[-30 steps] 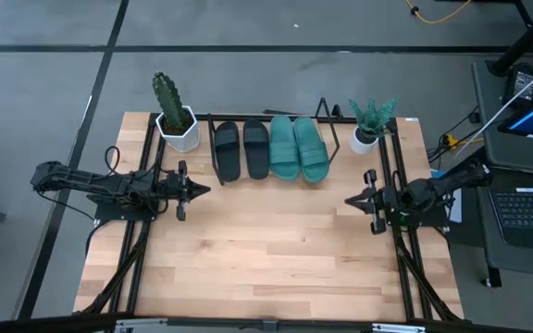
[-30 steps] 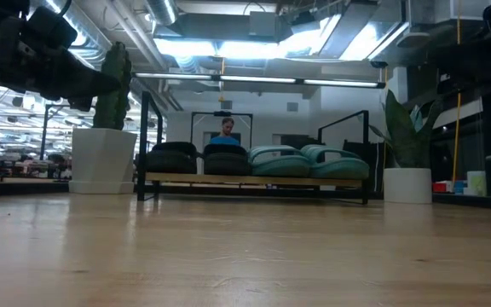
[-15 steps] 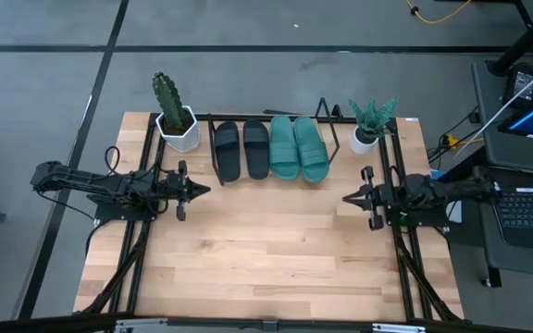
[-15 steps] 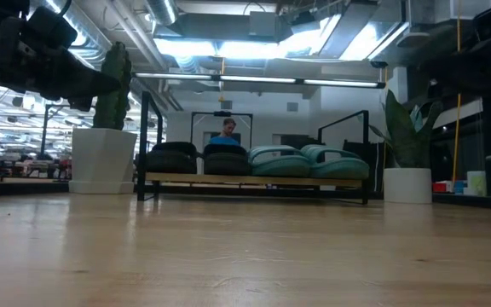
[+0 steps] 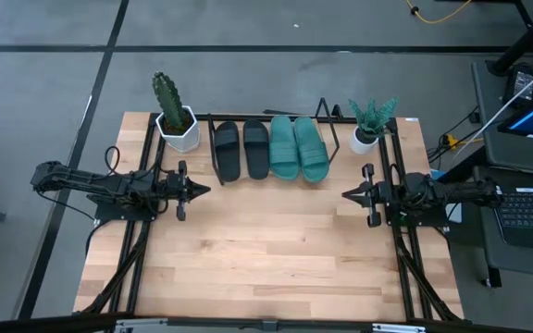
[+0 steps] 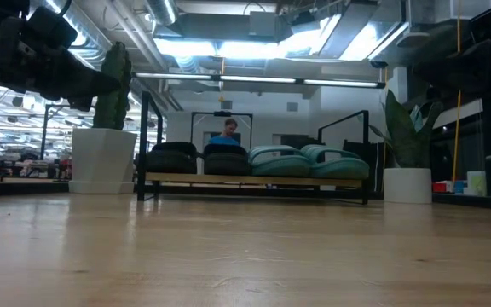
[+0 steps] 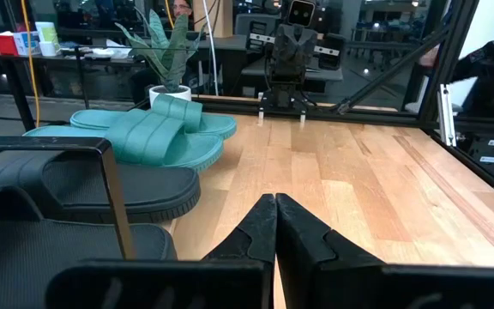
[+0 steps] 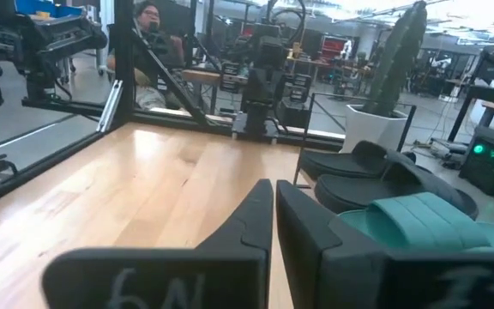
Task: Pick and place slides into the shelf
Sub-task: Return to Home Position
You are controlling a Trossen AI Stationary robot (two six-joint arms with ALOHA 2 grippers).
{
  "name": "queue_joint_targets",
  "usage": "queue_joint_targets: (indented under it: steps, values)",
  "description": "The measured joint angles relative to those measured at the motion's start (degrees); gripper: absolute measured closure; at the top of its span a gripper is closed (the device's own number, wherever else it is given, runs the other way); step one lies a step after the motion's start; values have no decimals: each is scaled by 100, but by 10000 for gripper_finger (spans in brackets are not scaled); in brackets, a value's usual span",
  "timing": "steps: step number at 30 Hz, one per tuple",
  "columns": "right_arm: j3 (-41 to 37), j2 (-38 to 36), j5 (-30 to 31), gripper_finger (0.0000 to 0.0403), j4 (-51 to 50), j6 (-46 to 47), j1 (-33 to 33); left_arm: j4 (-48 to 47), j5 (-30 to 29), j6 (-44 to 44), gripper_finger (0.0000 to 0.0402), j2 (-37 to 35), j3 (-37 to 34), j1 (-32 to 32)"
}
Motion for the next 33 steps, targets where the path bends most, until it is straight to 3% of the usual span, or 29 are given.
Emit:
queue_joint_targets:
  steps: [33]
  values:
    - [0, 2, 7, 382, 6, 129, 0, 2, 0, 0, 401, 0, 0, 0]
